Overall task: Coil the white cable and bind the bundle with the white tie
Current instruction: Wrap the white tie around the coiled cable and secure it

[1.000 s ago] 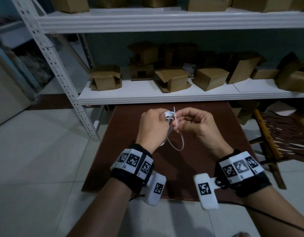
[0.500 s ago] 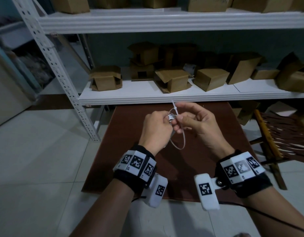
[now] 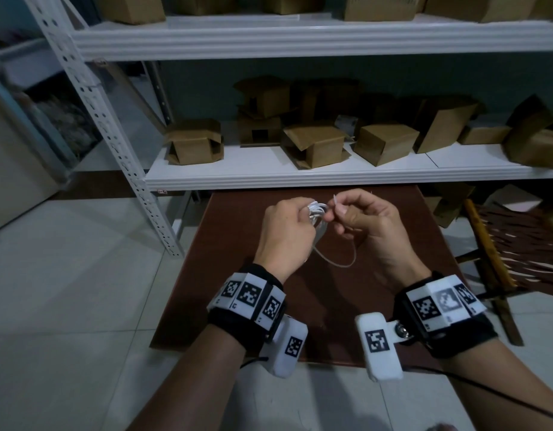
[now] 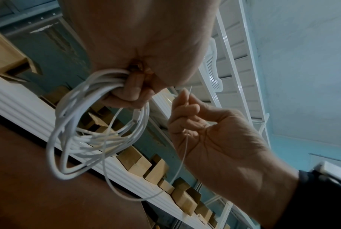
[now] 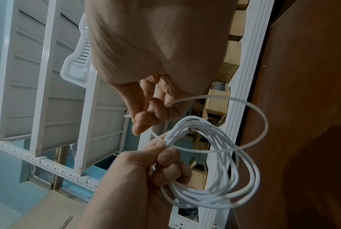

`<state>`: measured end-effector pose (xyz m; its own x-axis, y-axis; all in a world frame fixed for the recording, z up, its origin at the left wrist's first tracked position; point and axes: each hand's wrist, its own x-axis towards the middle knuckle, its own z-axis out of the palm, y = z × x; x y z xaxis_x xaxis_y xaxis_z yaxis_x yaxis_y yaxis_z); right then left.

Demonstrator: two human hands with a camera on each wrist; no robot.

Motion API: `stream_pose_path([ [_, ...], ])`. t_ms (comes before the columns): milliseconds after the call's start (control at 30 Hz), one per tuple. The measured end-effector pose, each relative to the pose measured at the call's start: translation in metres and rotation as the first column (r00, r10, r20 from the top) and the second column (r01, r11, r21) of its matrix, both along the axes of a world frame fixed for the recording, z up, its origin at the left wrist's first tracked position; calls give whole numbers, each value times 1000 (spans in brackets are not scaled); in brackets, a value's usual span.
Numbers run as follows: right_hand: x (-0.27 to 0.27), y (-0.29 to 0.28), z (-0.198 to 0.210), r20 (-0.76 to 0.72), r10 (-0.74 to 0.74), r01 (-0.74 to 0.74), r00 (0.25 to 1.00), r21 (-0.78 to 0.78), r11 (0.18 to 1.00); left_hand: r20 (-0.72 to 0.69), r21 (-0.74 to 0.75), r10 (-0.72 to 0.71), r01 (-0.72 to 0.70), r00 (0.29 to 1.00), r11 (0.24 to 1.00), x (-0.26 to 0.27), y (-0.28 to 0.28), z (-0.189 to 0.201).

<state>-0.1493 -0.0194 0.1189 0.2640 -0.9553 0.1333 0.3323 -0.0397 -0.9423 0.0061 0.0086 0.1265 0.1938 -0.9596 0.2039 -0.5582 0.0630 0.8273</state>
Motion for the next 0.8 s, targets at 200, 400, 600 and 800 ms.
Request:
stream_pose_path([
  [200,0,-2,1,31,-32,31,999,31,999,-117,19,13,-11,993,1000,1,-8,-7],
  [400,-1,-2,1,3,-20,20,1000,-1,1000,-247,-92,-38,15,968,996,-2,-3,-2],
  [600,-1,1,4,33,-46,48,998,-60,997,-221,-117,-14,-12,975,993,-6,-1,-3],
  [800,-2,0,2,-8,-45,44,999,-132,990,-200,-130,-5,-21,980,991,-6,-1,-2],
])
